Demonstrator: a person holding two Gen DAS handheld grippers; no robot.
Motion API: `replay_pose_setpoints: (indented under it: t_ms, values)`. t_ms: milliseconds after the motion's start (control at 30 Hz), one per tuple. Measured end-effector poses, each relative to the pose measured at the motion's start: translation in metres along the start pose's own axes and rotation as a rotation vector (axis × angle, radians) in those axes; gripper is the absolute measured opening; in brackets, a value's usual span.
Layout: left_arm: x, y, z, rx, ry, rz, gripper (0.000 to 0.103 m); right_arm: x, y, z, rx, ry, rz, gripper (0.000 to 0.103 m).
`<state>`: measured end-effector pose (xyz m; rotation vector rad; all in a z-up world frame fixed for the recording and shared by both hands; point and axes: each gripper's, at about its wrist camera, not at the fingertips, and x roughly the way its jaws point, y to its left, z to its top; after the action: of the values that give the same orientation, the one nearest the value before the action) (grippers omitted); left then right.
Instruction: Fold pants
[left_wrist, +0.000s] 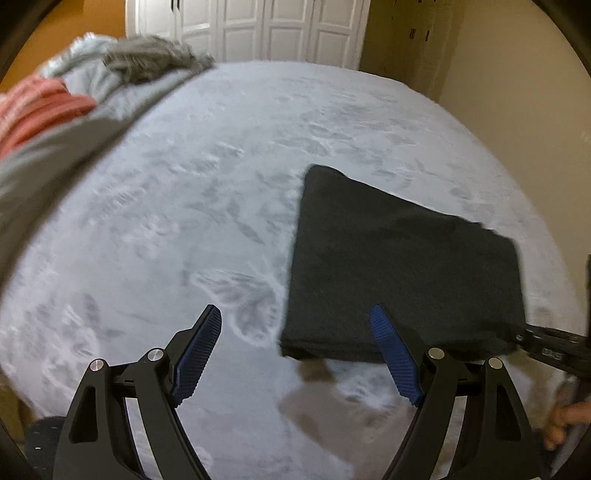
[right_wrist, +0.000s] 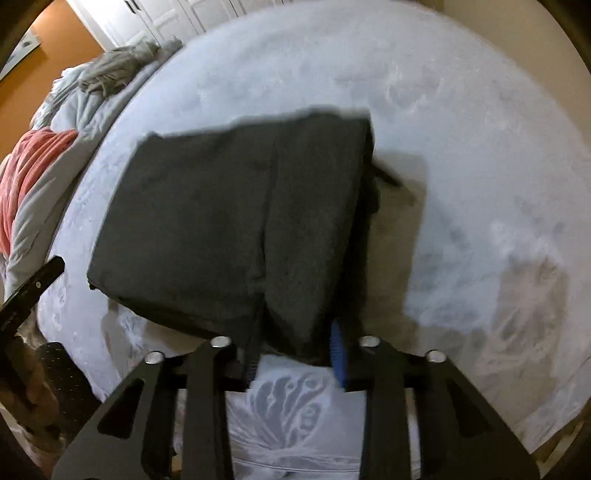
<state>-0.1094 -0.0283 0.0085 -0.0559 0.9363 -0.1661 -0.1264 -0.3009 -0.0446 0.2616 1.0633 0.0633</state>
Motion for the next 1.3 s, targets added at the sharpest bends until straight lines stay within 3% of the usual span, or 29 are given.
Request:
replay_pose_setpoints:
  t_ms: [67, 100, 133, 200, 267, 367, 400, 433, 467, 500, 533, 667, 867, 1000, 1067, 1100, 1133, 1167, 1200, 1267, 1300]
  values:
    - [-0.003, 0.010, 0.003, -0.037, -0.001, -0.083, 0.083, -0.018, 0.000, -0.002, -0.017, -0.046, 0.010, 0.025]
    - [-0.003, 0.013, 0.004, -0.052, -0.003, -0.093, 0.086, -0.016, -0.002, -0.002, -0.010, -0.036, 0.014, 0.034]
    - [0.002, 0.019, 0.007, -0.076, -0.008, -0.107, 0.086, -0.011, -0.005, -0.003, -0.010, -0.018, -0.005, 0.051]
    - [0.019, 0.025, 0.013, -0.105, 0.026, -0.118, 0.086, -0.001, -0.015, 0.000, 0.032, -0.018, -0.057, 0.075]
    - [0.048, 0.026, 0.017, -0.137, 0.108, -0.171, 0.086, 0.006, -0.029, 0.004, 0.114, -0.014, 0.005, 0.080]
    - [0.091, 0.017, 0.012, -0.163, 0.219, -0.267, 0.086, 0.040, -0.040, 0.012, 0.227, 0.062, 0.152, 0.085]
    - [0.104, 0.014, 0.009, -0.179, 0.230, -0.285, 0.086, 0.049, -0.034, 0.014, 0.211, 0.043, 0.128, 0.085]
    - [0.104, 0.012, 0.009, -0.171, 0.200, -0.276, 0.082, 0.049, -0.025, 0.018, 0.167, 0.028, 0.096, 0.060]
    - [0.101, 0.004, 0.011, -0.134, 0.176, -0.280, 0.070, 0.045, -0.016, 0.020, 0.142, 0.023, 0.115, 0.045]
    - [0.099, 0.000, 0.013, -0.118, 0.181, -0.269, 0.049, 0.038, -0.012, 0.023, 0.146, 0.011, 0.098, 0.032]
    - [0.090, -0.001, 0.017, -0.120, 0.171, -0.244, 0.023, 0.028, -0.004, 0.026, 0.126, -0.014, 0.070, 0.027]
    - [0.023, 0.006, 0.044, -0.114, 0.079, -0.367, 0.019, -0.033, 0.024, 0.034, 0.075, -0.158, 0.101, 0.024]
    - [-0.134, 0.014, 0.098, 0.041, -0.210, -0.390, 0.019, -0.157, 0.098, 0.063, -0.129, -0.445, 0.129, 0.024]
    - [-0.196, 0.020, 0.147, 0.092, -0.407, -0.353, 0.020, -0.206, 0.131, 0.111, -0.209, -0.619, 0.144, 0.026]
    - [-0.198, 0.022, 0.171, 0.092, -0.456, -0.315, 0.026, -0.195, 0.138, 0.148, -0.226, -0.644, 0.134, 0.032]
    - [-0.192, 0.025, 0.182, 0.091, -0.478, -0.281, 0.033, -0.181, 0.135, 0.163, -0.212, -0.662, 0.112, 0.046]
    - [-0.173, 0.028, 0.196, 0.098, -0.487, -0.219, 0.057, -0.158, 0.131, 0.180, -0.191, -0.676, 0.063, 0.072]
    - [-0.154, 0.035, 0.202, 0.084, -0.491, -0.163, 0.074, -0.125, 0.124, 0.196, -0.176, -0.657, -0.018, 0.081]
    - [-0.128, 0.044, 0.206, 0.053, -0.491, -0.093, 0.098, -0.095, 0.120, 0.205, -0.167, -0.620, -0.095, 0.086]
    - [-0.051, 0.066, 0.206, 0.016, -0.354, 0.055, 0.095, -0.013, 0.097, 0.208, -0.097, -0.415, -0.243, 0.078]
    - [-0.015, 0.078, 0.199, -0.004, -0.254, 0.091, 0.085, 0.010, 0.087, 0.199, -0.063, -0.358, -0.240, 0.071]
